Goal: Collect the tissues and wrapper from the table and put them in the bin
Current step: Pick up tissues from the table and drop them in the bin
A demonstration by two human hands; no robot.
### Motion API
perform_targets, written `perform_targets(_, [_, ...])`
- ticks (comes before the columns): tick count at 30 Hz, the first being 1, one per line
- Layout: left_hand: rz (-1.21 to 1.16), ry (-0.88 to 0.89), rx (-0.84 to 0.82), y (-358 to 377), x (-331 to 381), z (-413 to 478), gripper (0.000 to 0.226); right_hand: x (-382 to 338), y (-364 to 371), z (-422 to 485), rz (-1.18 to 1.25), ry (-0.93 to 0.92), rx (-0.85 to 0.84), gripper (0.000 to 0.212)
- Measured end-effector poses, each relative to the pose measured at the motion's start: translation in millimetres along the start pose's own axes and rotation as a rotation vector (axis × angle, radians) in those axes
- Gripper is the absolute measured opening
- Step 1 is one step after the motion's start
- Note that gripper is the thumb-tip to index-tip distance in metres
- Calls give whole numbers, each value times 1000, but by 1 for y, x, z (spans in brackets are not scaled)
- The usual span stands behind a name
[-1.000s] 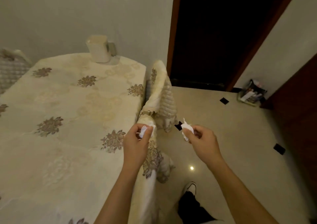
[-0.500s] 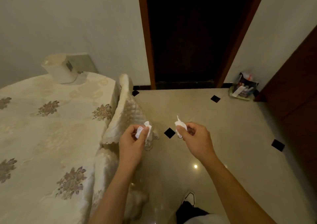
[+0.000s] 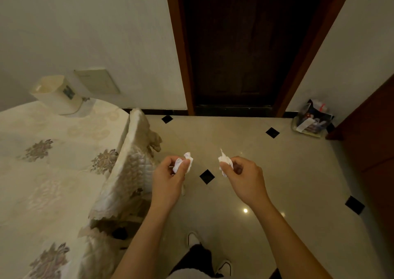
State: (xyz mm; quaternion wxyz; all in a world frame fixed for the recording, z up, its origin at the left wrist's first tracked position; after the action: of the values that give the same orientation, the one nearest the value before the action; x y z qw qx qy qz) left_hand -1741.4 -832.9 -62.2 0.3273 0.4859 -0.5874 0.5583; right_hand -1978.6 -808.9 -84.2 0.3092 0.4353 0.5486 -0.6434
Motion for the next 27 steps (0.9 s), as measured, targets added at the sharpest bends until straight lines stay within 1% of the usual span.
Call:
perform_targets(2, [-16,-3,2,8,3,16,14,4,4,18,-9,-4,-19,28])
perform_targets(8, [-78,-43,-12,34,7,84,12,8,10,91,-14,-4,-41,25])
perform_targets(11, [-84,-29,-12,41,16,133,11,3,17,140,-23,-7,-44,25])
perform_targets(15, [-67,-26,-30,50,33,208,9,-11,33,215,-70,-29,-66,18])
perform_targets(21, [-49,-4,-15,41,61,312,10,-35,64,321,-94,-55,-83,19])
perform_targets(27, [-96,-48,27,19,59,379,10,-50,114,387,-61,-77,-166,18])
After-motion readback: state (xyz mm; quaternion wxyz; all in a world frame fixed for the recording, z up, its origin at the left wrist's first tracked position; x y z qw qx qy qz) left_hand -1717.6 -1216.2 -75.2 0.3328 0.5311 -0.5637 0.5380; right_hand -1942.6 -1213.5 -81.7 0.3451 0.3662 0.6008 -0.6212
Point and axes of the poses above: each hand's wrist, its own z-axis towards the middle knuckle, its own y-axis out of the palm, x = y × z, the point moved 10 cm from there along z, towards the middle knuckle, and after that the axes turned 7 degrees about -y, right-handed, at the moved point
